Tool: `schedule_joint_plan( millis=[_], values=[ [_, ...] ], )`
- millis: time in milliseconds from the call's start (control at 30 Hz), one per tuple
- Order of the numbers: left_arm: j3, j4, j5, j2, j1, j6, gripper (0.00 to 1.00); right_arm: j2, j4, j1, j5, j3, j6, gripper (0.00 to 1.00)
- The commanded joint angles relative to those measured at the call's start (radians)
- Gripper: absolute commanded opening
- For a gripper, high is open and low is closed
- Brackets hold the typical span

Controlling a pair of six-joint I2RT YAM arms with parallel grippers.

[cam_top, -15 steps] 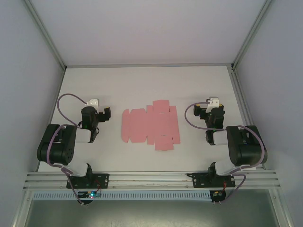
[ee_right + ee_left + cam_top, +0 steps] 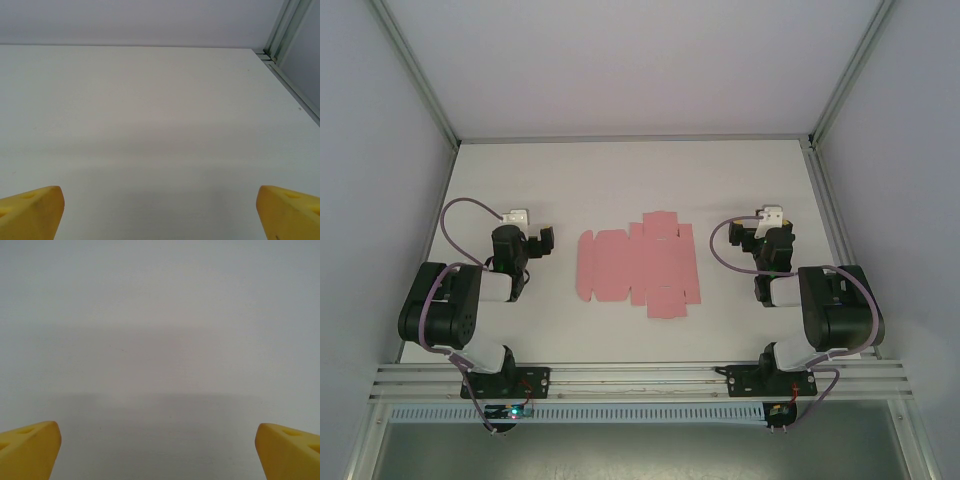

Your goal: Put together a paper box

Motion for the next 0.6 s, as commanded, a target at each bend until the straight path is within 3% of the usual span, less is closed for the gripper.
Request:
schedule_joint_plan(
  millis=[0,400,467,567],
  values=[
    [0.018,0.052,0.001,-0.005,0.015,0.019,1.00,-0.007,0.039,0.006,-0.027,0.018,0.022,0.98],
    [0.028,0.049,0.004,-0.011,0.017,0.022,1.00,-0.011,0.033,0.007,-0.051,0.027,0.012,0.98],
    [0.116,-0.197,-0.006,-0.093,0.015,0.012,1.00,-0.046,-0.035,0.027,-0.017,0.050,-0.004,0.98],
    [0.251,-0.507,-0.054,-0.218,0.015,-0.092,1.00,-0.159,-0.326,0.078,0.090,0.156,-0.025,0.98]
  ],
)
